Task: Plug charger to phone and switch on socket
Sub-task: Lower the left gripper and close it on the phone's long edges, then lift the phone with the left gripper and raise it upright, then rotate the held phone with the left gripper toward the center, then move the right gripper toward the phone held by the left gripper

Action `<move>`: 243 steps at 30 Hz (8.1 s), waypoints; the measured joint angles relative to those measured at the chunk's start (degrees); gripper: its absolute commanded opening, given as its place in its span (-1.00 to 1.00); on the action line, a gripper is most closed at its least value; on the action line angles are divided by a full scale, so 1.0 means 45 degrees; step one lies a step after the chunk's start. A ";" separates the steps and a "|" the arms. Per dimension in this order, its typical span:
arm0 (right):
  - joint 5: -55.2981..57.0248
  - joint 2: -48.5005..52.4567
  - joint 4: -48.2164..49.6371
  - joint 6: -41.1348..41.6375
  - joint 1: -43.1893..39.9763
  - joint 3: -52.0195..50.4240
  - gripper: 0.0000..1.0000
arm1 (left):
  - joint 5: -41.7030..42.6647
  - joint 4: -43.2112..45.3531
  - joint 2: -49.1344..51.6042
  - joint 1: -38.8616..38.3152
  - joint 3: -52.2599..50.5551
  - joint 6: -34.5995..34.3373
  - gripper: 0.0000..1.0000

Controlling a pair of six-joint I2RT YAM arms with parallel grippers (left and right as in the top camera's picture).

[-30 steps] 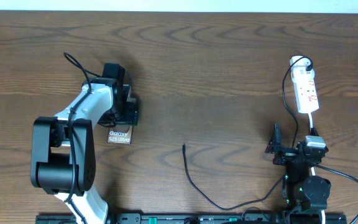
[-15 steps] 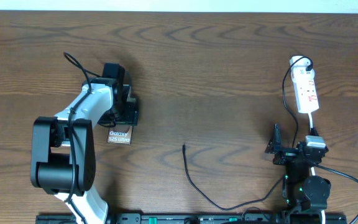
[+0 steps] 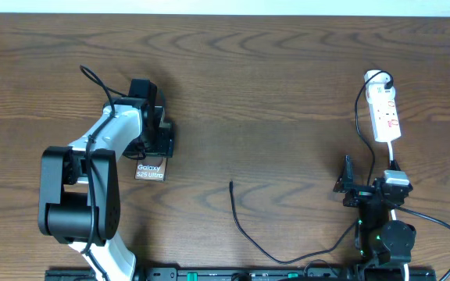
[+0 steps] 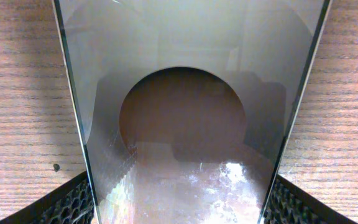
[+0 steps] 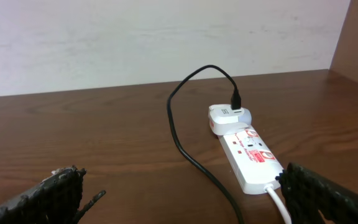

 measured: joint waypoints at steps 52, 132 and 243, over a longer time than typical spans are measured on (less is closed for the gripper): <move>-0.0005 0.0000 -0.0005 0.0000 0.0000 0.0000 0.99 | 1.3794 0.5425 -0.1909 0.0000 0.0471 -1.0797 -0.85; 0.0000 0.0000 0.0000 0.0000 0.0000 0.0000 0.98 | 1.6718 0.8053 -0.1909 0.0000 0.0471 -2.1726 -0.85; -0.7985 1.3911 -0.2161 0.3905 0.0000 1.2182 0.99 | 0.5644 0.3589 -0.1909 0.0005 0.0491 -1.7014 -0.85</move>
